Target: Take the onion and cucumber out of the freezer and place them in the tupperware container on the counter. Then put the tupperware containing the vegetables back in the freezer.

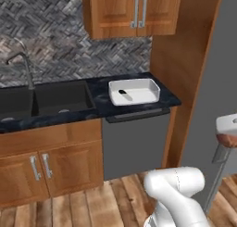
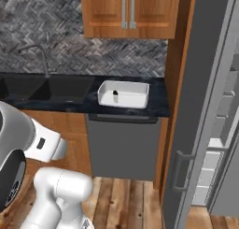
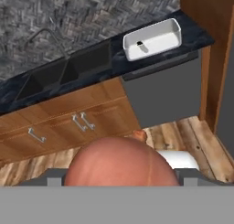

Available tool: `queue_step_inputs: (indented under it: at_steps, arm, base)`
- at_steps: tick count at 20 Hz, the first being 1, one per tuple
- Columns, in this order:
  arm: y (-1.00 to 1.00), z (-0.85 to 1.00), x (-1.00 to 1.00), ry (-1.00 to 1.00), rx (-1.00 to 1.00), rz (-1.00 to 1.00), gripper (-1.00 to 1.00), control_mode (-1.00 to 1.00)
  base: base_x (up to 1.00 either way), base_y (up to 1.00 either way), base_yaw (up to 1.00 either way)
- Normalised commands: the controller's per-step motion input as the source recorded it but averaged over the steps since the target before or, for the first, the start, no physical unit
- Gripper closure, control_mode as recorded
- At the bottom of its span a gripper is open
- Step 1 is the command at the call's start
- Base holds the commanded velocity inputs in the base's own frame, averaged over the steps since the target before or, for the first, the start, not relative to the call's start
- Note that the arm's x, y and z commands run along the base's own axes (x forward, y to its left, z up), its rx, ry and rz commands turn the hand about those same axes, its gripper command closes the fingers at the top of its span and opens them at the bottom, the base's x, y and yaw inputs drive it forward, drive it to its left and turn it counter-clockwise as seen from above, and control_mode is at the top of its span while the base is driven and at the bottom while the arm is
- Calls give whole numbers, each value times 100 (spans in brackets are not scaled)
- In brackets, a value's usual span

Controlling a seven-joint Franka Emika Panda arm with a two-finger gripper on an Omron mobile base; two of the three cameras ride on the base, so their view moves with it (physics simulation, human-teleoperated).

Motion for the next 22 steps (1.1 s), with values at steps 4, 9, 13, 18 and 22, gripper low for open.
queue_step_inputs:
  at_steps: [4, 9, 13, 18, 22]
  arm:
    - [0, 0, 0, 0, 0, 0, 100, 100]
    - [0, 0, 0, 0, 0, 0, 100, 100]
    - [0, 0, 0, 0, 0, 0, 100, 100]
    - [-2, -6, 9, 0, -2, 0, 100, -100]
    - [-41, -48, 53, 0, -9, 0, 100, -100]
  base:
    - [100, 35, -8]
    - [100, 0, -8]
    - [100, 0, -6]
    - [63, 0, -2]
    - [0, 0, 0]
